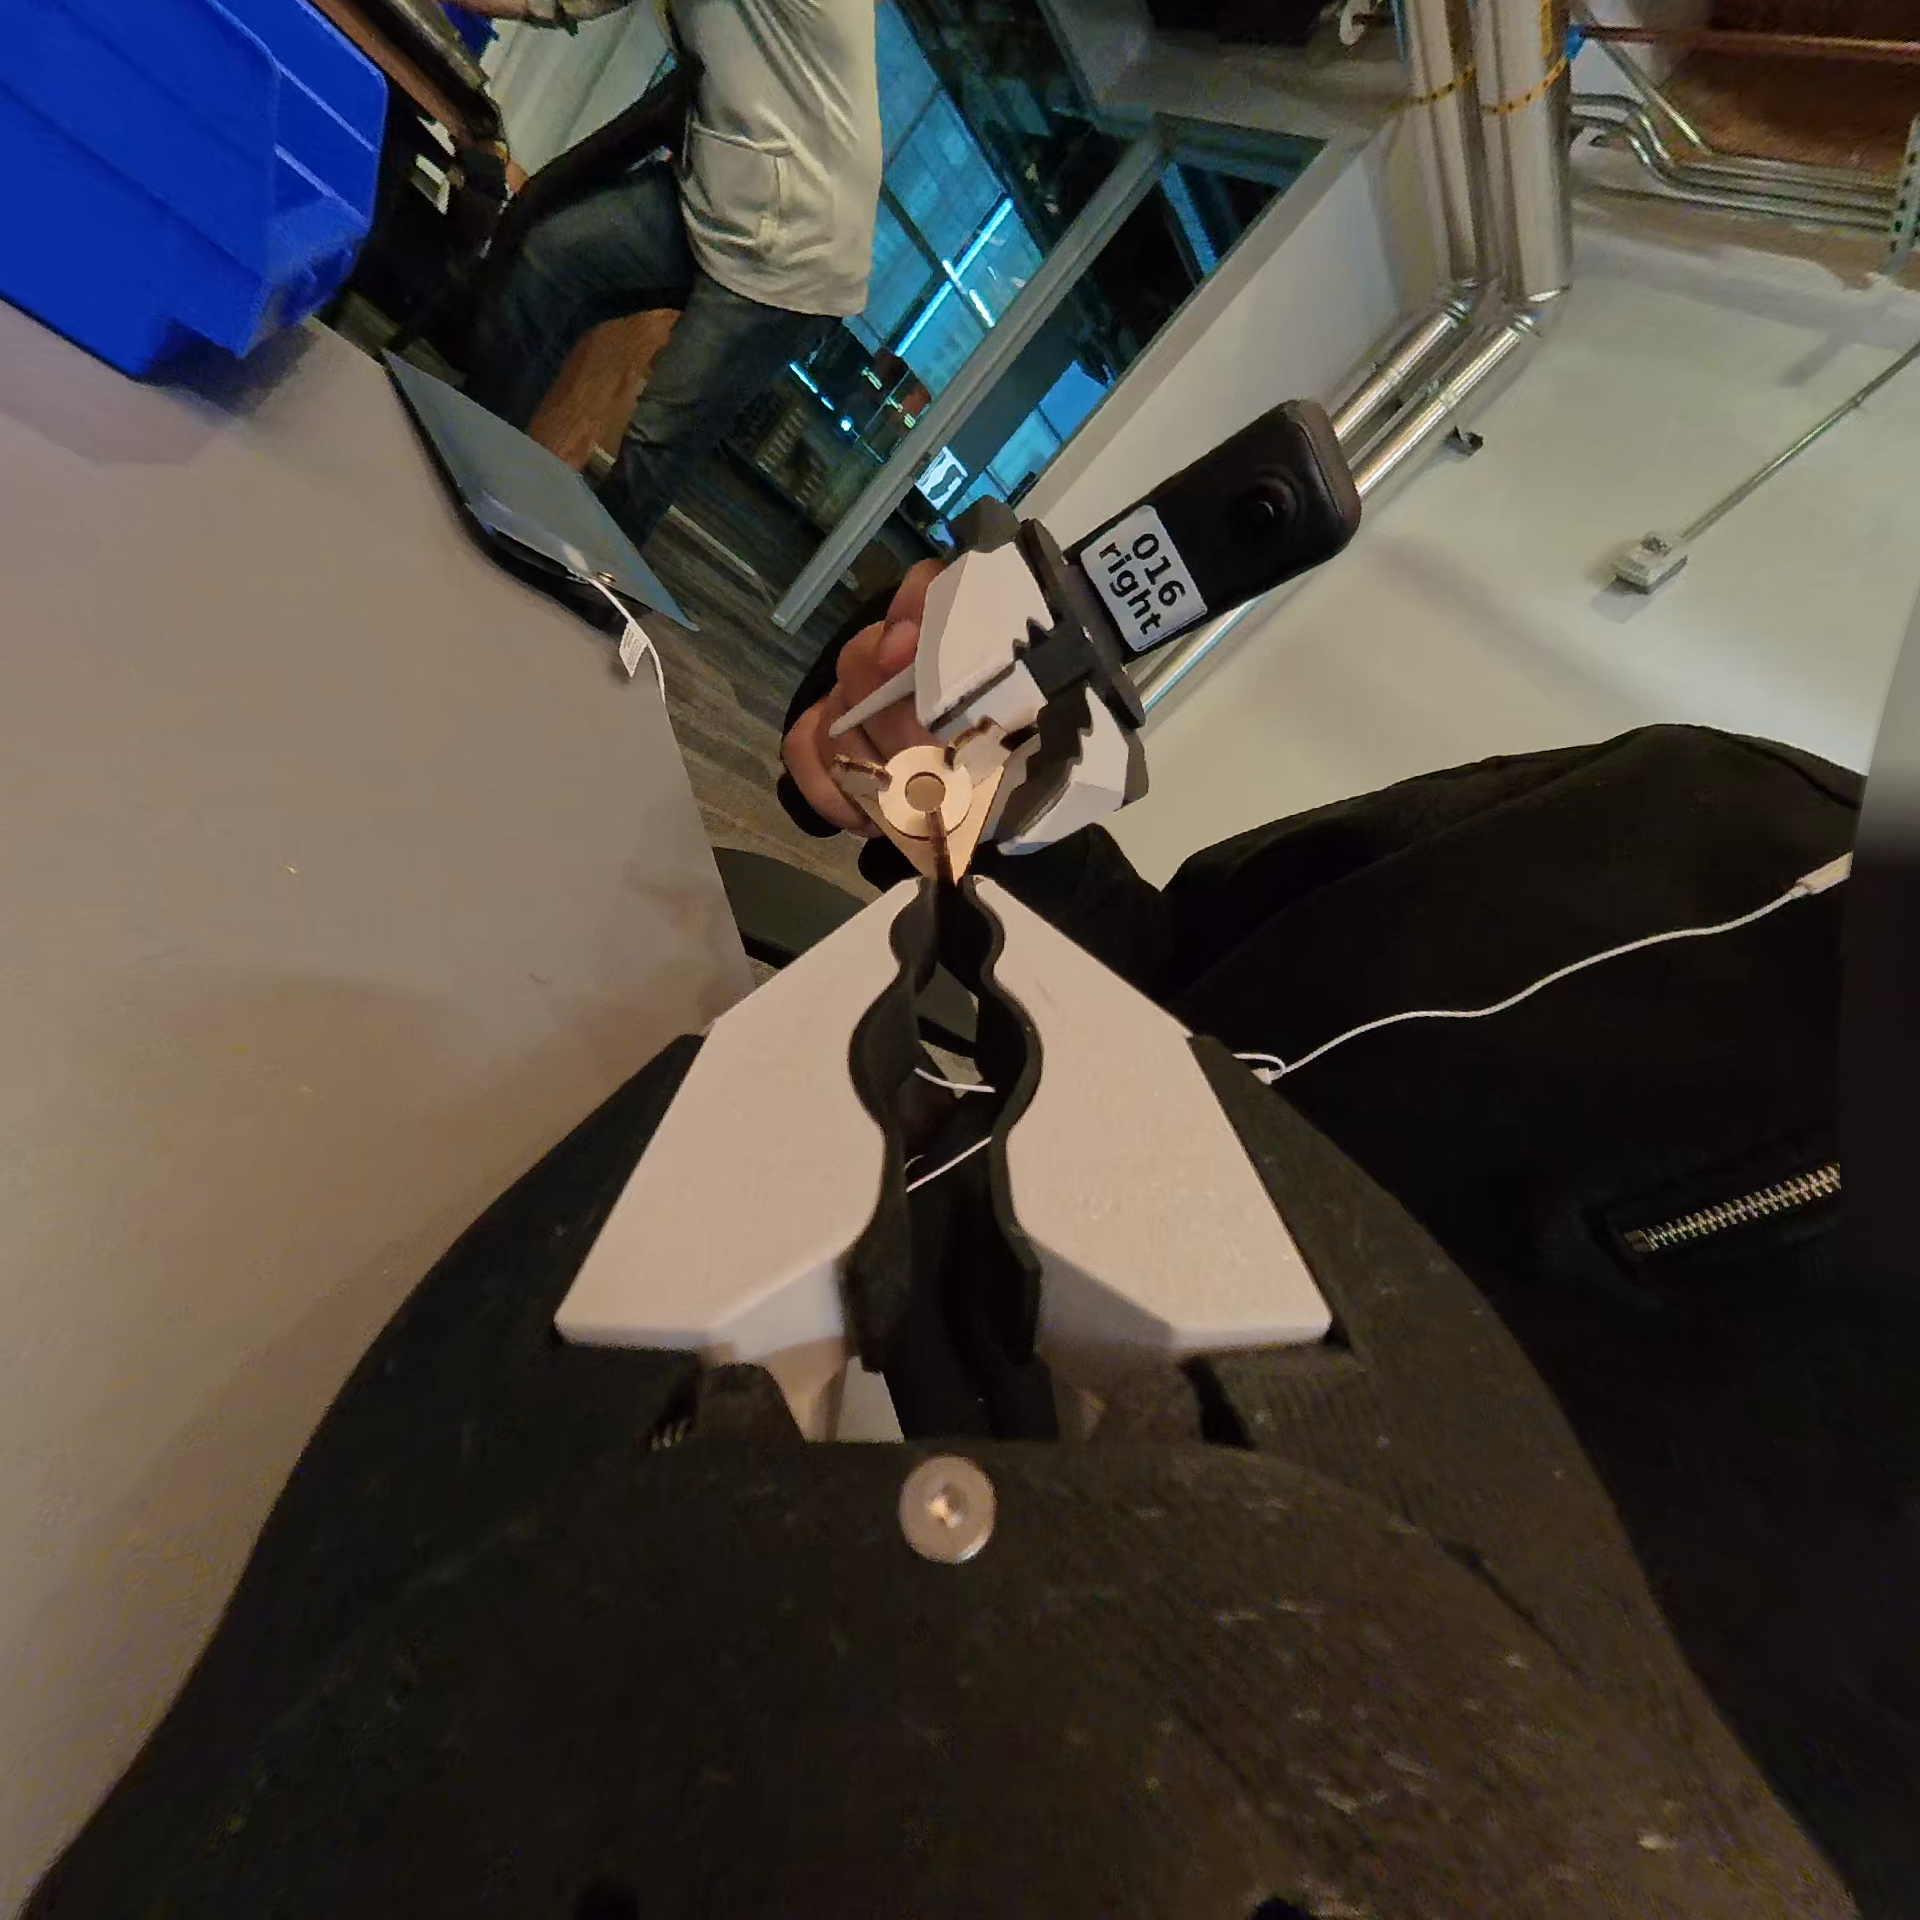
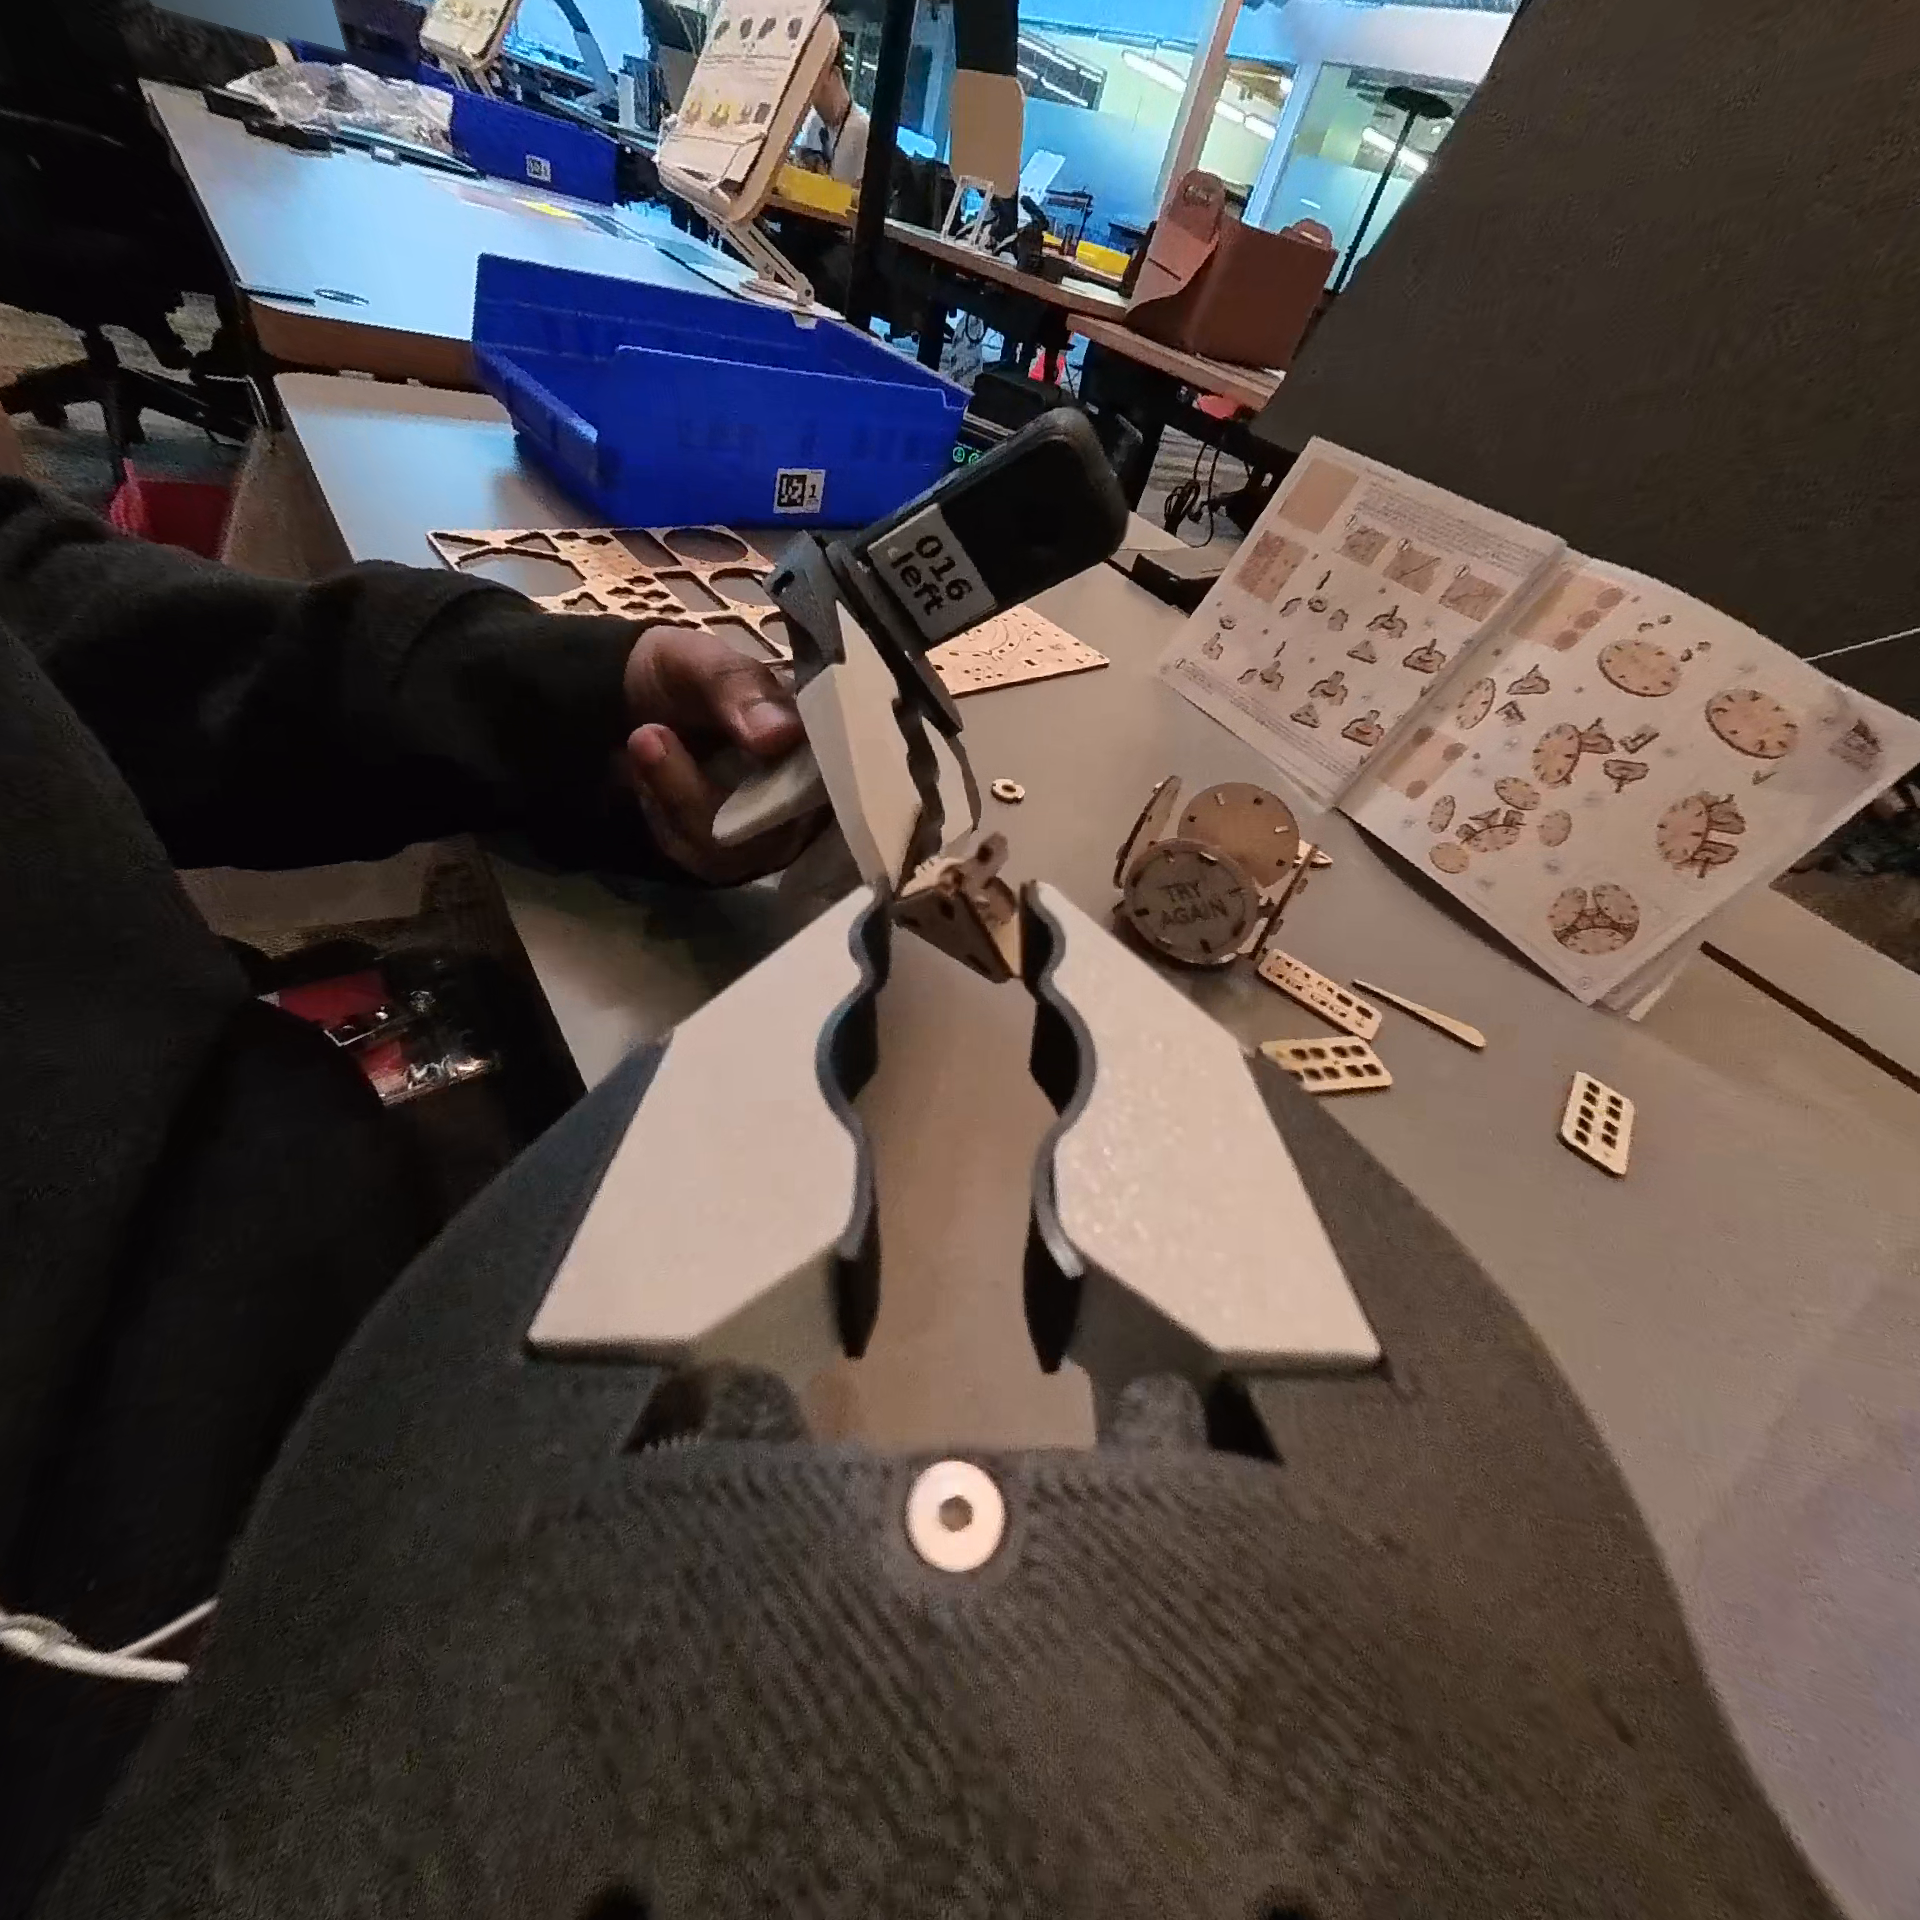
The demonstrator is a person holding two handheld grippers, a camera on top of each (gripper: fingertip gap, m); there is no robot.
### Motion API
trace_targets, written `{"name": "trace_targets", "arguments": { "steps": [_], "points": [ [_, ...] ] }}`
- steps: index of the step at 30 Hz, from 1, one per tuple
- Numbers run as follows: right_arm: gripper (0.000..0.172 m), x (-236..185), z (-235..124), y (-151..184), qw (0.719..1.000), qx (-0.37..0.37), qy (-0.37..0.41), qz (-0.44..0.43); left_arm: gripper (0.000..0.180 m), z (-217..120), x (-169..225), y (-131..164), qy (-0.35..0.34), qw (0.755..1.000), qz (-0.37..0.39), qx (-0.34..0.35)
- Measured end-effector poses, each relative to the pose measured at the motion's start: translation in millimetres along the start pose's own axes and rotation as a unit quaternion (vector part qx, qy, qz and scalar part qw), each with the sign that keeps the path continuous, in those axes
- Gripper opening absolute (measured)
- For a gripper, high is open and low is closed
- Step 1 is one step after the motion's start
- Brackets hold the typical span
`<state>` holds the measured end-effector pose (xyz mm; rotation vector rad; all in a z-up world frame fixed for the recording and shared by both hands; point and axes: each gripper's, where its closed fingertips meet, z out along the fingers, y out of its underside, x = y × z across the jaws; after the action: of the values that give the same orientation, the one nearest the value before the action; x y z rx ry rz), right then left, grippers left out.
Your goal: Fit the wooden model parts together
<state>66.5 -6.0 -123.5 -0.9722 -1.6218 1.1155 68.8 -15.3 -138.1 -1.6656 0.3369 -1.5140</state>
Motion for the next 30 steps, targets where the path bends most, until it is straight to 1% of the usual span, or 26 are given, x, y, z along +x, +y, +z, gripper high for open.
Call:
{"name": "trace_targets", "arguments": {
  "steps": [2, 4, 10, 15, 17, 18, 20, 21, 22, 24, 26, 27, 28, 30],
  "points": [
    [0.020, -2, 2, 2, 1.000, -0.006, 0.001, -0.010, 0.000, 0, 0, 1, -0.001, 1.000, 0.001, -0.002],
    [0.012, -2, 3, 3, 1.000, -0.008, 0.004, -0.017, 0.000, 0, -1, 1, -0.005, 1.000, 0.002, -0.004],
    [0.011, 0, 3, 3, 1.000, 0.002, 0.010, -0.018, 0.000, 0, -2, -2, -0.018, 1.000, 0.023, 0.005],
    [0.012, 2, 5, 23, 0.998, -0.039, 0.019, -0.034, 0.000, -2, -21, 2, -0.087, 0.995, 0.046, -0.012],
    [0.013, 2, 6, 37, 0.996, -0.073, 0.018, -0.049, 0.000, -4, -38, 9, -0.146, 0.987, 0.060, -0.036],
    [0.015, 3, 6, 46, 0.993, -0.097, 0.020, -0.058, 0.000, -6, -50, 13, -0.191, 0.977, 0.071, -0.056],
    [0.033, 7, 5, 64, 0.986, -0.143, 0.030, -0.082, 0.000, -5, -56, 19, -0.214, 0.970, 0.079, -0.083],
    [0.036, 10, 4, 71, 0.982, -0.159, 0.034, -0.096, 0.000, -5, -60, 22, -0.229, 0.966, 0.077, -0.093],
    [0.037, 11, 2, 76, 0.979, -0.171, 0.036, -0.108, 0.000, -7, -67, 23, -0.251, 0.960, 0.072, -0.101],
    [0.037, 13, 1, 79, 0.977, -0.177, 0.039, -0.109, 0.000, -8, -72, 25, -0.272, 0.953, 0.070, -0.110],
    [0.047, 16, 0, 80, 0.976, -0.179, 0.049, -0.114, 0.000, -10, -77, 29, -0.285, 0.949, 0.064, -0.123],
    [0.042, 15, -1, 81, 0.975, -0.182, 0.044, -0.121, 0.000, -9, -77, 30, -0.282, 0.949, 0.060, -0.128],
    [0.027, 13, -1, 83, 0.974, -0.187, 0.034, -0.125, 0.000, -9, -77, 32, -0.279, 0.950, 0.055, -0.133],
    [0.029, 8, -1, 86, 0.972, -0.196, 0.017, -0.131, 0.000, -8, -77, 35, -0.269, 0.952, 0.043, -0.139]
  ]
}}
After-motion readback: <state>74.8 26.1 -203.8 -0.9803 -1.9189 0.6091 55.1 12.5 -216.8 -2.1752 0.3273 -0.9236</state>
